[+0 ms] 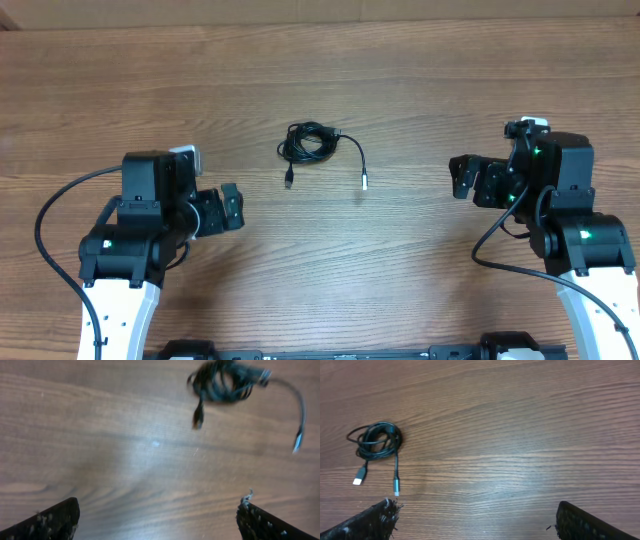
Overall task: Untangle cables
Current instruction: 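Raise both arms and move the left gripper toward the cable bundle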
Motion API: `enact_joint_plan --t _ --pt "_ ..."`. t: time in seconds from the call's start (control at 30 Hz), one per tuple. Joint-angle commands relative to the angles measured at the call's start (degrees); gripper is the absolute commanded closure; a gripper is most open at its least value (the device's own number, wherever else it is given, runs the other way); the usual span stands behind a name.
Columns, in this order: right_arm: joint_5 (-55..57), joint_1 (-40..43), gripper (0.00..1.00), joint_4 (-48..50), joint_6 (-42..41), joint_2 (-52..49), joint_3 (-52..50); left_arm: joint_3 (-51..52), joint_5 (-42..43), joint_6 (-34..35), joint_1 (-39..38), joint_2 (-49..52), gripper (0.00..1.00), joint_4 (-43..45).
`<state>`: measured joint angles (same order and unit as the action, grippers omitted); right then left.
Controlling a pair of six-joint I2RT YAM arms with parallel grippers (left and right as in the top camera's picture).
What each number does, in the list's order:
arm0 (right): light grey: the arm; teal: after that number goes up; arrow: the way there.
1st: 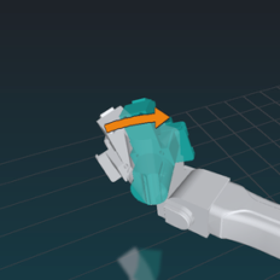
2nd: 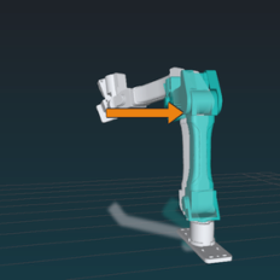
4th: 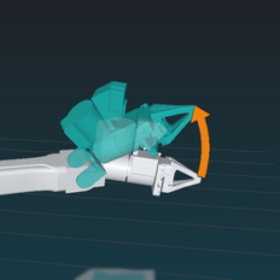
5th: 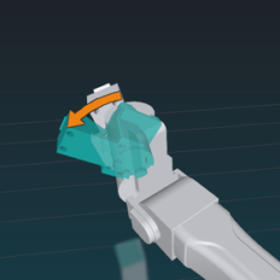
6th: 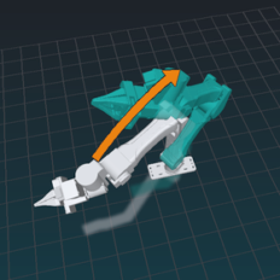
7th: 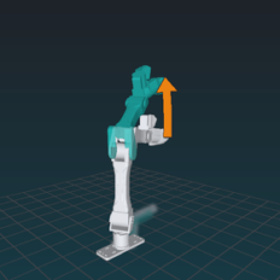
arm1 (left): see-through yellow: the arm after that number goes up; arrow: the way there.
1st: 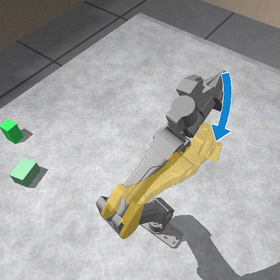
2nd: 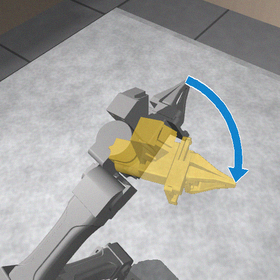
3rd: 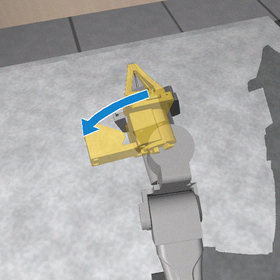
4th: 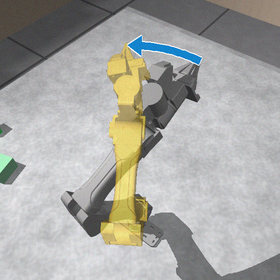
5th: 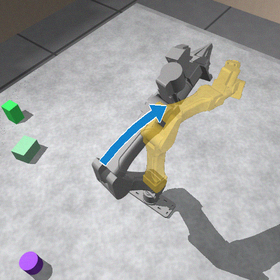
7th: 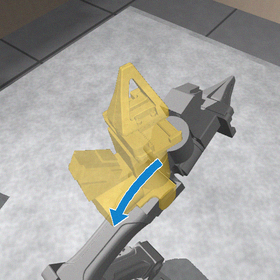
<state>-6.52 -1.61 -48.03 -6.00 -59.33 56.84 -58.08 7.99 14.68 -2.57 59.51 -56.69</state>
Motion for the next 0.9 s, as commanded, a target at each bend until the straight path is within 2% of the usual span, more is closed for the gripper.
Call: enact_joint_plan --t 0.0,0.1,0.33,0.5,0.77,0.87 --pt "-1.29 -0.31 0.0 0.33 -0.2 0.15 1.81 -1.55 1.2 3.34 0.37 0.5 0.0 3.39" --pt "-1.27 -0.31 0.0 0.33 -0.2 0.15 1.79 -1.55 3.15 4.07 0.28 0.55 0.01 7.72" --pt "-1.29 -0.31 0.0 0.33 -0.22 0.15 1.79 -2.45 5.6 5.75 -1.03 5.55 0.09 16.0" --pt "-1.29 -0.31 0.0 0.31 -0.22 0.15 1.79 -9.53 5.01 6.54 -4.33 13.55 0.12 14.62" --pt "-1.29 -0.31 0.0 0.28 -0.2 0.15 1.79 -24.87 0.24 14.05 -9.05 29.05 0.19 9.6" --pt "-1.27 -0.31 0.0 0.07 -0.2 0.15 1.79 -27.78 -4.83 18.23 -11.58 35.36 0.2 10.6"
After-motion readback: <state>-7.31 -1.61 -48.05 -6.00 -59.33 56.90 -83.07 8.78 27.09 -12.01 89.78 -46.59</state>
